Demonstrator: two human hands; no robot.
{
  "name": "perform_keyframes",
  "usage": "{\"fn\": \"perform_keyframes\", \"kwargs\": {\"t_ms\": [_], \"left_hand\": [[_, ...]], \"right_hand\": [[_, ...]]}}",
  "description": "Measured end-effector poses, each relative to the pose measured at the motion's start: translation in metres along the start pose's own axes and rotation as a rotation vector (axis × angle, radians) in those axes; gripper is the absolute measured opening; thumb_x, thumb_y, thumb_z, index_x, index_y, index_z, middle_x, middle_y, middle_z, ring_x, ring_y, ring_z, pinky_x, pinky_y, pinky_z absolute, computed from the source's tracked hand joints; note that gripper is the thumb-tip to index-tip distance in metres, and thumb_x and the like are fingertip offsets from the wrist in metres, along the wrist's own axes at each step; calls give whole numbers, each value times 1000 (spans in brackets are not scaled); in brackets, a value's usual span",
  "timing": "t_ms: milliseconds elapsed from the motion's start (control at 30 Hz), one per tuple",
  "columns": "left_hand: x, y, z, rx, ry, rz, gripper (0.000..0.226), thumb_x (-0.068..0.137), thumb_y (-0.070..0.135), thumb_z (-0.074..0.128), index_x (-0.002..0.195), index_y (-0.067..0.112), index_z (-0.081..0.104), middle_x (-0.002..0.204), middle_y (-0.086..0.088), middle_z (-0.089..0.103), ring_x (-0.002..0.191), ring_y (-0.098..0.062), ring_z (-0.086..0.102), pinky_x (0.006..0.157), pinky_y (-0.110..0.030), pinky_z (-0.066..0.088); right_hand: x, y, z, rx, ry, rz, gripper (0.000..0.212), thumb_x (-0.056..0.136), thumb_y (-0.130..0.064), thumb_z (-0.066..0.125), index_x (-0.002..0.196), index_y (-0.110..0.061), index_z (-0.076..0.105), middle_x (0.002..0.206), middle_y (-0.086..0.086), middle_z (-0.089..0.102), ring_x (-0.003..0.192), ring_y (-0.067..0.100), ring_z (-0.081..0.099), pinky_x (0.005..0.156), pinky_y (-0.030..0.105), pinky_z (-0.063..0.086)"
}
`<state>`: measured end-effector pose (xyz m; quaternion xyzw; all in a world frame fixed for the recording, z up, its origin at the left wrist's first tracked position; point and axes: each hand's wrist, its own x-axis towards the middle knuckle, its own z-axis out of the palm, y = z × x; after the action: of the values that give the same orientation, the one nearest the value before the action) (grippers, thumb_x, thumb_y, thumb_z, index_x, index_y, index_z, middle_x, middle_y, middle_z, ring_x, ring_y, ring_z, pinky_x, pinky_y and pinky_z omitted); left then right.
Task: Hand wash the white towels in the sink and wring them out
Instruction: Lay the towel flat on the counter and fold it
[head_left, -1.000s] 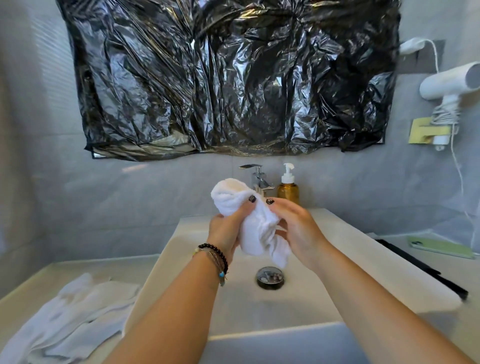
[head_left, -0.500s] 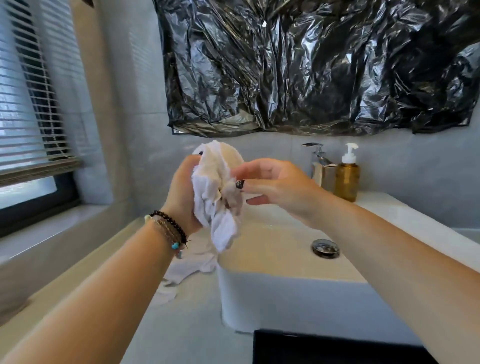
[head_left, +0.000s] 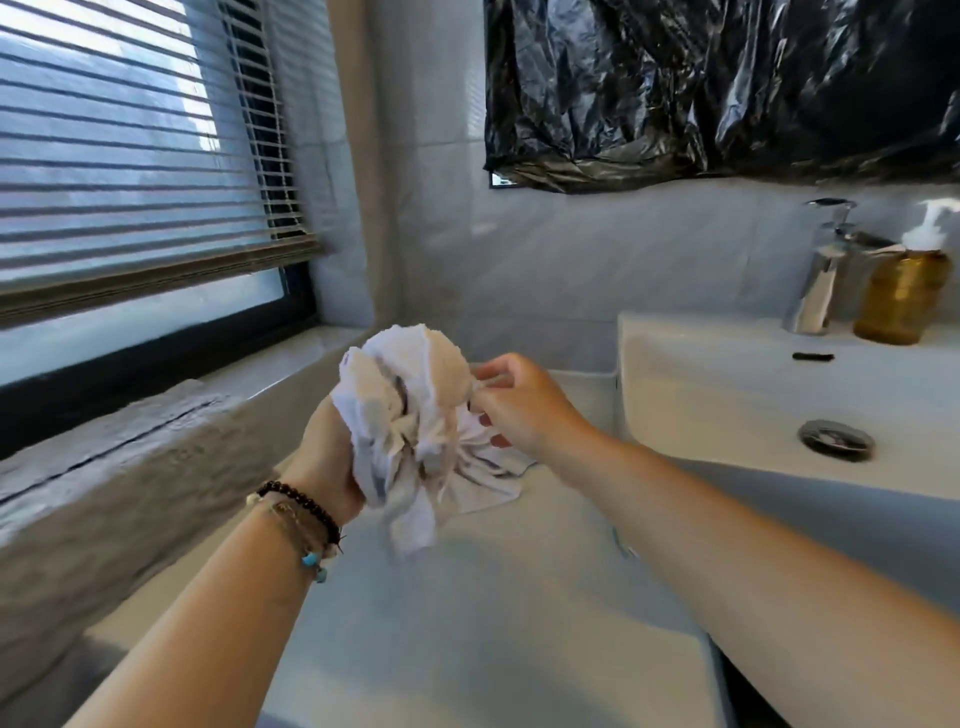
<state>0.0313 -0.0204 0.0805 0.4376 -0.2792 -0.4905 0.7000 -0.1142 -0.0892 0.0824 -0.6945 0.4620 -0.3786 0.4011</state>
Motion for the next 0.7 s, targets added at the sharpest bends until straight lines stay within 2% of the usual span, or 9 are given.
{"fn": "perform_keyframes", "kwargs": {"t_ms": [67, 167, 233, 300, 367, 467, 600, 667, 700], "left_hand": [[5, 3, -16, -31, -31, -101, 39, 104, 45, 32, 89, 18, 56, 77, -4, 59, 74, -18, 56, 73, -30, 42], [5, 2, -35, -7, -36, -87, 38, 101, 47, 37, 89, 18, 57, 77, -8, 57, 75, -21, 53, 73, -33, 40], [5, 0, -49, -11, -9, -26, 41, 102, 45, 37, 88, 15, 61, 72, -8, 61, 72, -22, 56, 71, -34, 43], [6, -1, -59, 43, 16, -30, 41, 102, 43, 38, 87, 13, 61, 73, -10, 61, 70, -24, 57, 67, -33, 45], [6, -2, -64, 71, 23, -34, 40, 101, 42, 40, 85, 12, 61, 73, -12, 59, 68, -25, 56, 66, -33, 45], [7, -3, -63, 82, 26, -35, 40, 103, 35, 39, 82, 8, 59, 73, -13, 57, 66, -25, 55, 64, -34, 44], [7, 0, -51, 55, 37, -72, 40, 104, 36, 36, 89, 6, 59, 84, -15, 57, 74, -28, 54, 68, -37, 45], [8, -4, -45, 54, 64, -22, 37, 106, 31, 32, 87, 8, 54, 85, -13, 59, 76, -23, 52, 68, -36, 44], [9, -6, -42, 44, 69, 12, 37, 107, 30, 29, 84, 13, 51, 76, -6, 64, 74, -18, 52, 66, -31, 43]], "right_hand": [[18, 14, 15, -222, 113, 41, 53, 81, -32, 67, 128, -19, 46, 126, 5, 49, 116, 27, 51, 89, 34, 44], [49, 34, 34, -502, 136, 262, 101, 70, -59, 74, 148, -23, 21, 148, 12, 21, 133, 37, 31, 104, 47, 33], [72, 43, 42, -537, 129, 383, 119, 58, -74, 73, 149, -23, 16, 147, 15, 21, 134, 41, 27, 106, 53, 31], [90, 54, 49, -600, 123, 438, 127, 47, -80, 71, 148, -21, 18, 144, 15, 27, 134, 40, 29, 105, 50, 33], [100, 67, 58, -742, 114, 437, 123, 49, -74, 71, 147, -19, 20, 144, 13, 31, 135, 35, 30, 104, 45, 33], [105, 80, 62, -867, 139, 316, 96, 68, -55, 73, 143, -16, 26, 139, 11, 35, 130, 33, 36, 103, 42, 35], [96, 71, 47, -680, 211, 163, 61, 82, -36, 67, 133, -16, 41, 134, 12, 44, 122, 33, 50, 98, 38, 43], [86, 50, 35, -538, 288, 79, 51, 80, -35, 67, 123, -16, 50, 128, 11, 53, 114, 33, 56, 85, 33, 45], [79, 35, 26, -484, 325, 34, 47, 76, -35, 70, 116, -16, 53, 122, 10, 57, 108, 32, 58, 77, 31, 44]]}}
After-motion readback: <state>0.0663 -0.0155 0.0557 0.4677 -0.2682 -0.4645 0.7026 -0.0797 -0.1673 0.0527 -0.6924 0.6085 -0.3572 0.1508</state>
